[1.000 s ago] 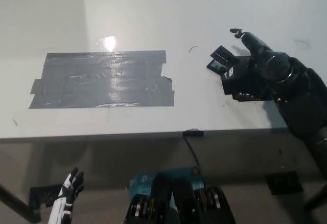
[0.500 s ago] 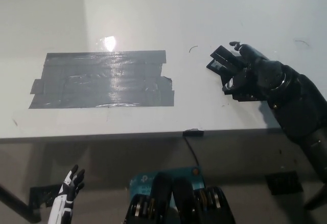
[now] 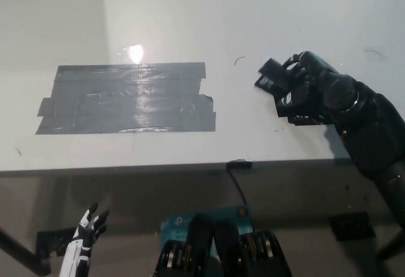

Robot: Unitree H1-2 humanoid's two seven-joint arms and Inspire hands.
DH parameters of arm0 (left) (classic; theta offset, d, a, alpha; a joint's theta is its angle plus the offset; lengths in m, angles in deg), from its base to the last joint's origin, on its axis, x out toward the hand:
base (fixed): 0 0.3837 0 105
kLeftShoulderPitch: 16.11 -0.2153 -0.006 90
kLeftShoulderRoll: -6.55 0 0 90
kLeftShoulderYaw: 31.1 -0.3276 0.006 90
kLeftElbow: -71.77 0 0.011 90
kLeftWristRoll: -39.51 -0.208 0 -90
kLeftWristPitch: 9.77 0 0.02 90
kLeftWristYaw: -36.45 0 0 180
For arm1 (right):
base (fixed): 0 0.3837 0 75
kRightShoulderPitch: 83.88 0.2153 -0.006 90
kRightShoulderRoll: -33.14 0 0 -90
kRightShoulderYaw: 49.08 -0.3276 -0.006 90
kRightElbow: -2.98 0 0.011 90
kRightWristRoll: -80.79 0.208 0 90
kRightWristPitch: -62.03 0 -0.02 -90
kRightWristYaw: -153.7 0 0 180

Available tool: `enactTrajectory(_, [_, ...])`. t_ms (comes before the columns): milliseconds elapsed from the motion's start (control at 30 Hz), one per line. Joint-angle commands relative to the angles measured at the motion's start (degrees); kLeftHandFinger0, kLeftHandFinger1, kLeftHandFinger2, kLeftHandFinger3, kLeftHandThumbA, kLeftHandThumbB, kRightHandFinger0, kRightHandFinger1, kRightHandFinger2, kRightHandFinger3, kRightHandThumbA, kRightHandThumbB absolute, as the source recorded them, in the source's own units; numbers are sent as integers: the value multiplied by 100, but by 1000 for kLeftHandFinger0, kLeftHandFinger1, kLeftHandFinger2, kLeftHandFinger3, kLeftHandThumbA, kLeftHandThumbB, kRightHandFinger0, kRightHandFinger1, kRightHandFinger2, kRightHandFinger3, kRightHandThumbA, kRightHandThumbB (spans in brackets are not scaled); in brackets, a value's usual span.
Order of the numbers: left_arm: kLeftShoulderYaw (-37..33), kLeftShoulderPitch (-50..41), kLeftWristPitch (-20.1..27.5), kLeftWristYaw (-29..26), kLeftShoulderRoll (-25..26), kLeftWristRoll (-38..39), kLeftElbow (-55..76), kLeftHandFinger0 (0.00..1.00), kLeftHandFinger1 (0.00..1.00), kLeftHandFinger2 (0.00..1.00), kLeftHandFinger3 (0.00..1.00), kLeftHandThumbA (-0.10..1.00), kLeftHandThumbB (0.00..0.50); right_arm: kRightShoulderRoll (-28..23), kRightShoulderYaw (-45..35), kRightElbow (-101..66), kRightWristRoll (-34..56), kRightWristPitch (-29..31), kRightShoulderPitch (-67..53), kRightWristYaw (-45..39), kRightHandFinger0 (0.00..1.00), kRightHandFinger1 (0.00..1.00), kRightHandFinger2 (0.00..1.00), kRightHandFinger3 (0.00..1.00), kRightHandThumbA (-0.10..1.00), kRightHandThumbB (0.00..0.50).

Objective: A stapler is kept on the black spot marked on the desk infront of the robot. The robot picks up the stapler using its right hand and passes it to a person

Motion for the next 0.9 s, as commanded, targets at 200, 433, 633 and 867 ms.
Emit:
enactTrajectory(200, [1,103,225,-41,68,50,90,870,838,783,929,1000,386,-49,-208,-473,0,268,152,199,256,623,893,744,972,11])
enactTrajectory(433, [-10,168,277,-3,103,78,42,750,744,705,908,1000,387,-63,-358,-330,152,332,113,167,160,518,786,653,933,0])
enactTrajectory(633, [-10,191,281,14,127,111,80,691,692,672,916,1000,375,-28,-979,-261,779,191,197,-151,65,319,551,358,899,0])
enactTrajectory(867, [-29,231,234,18,134,80,112,636,655,644,910,1000,380,-54,-985,-408,676,158,134,-153,22,298,569,355,871,0])
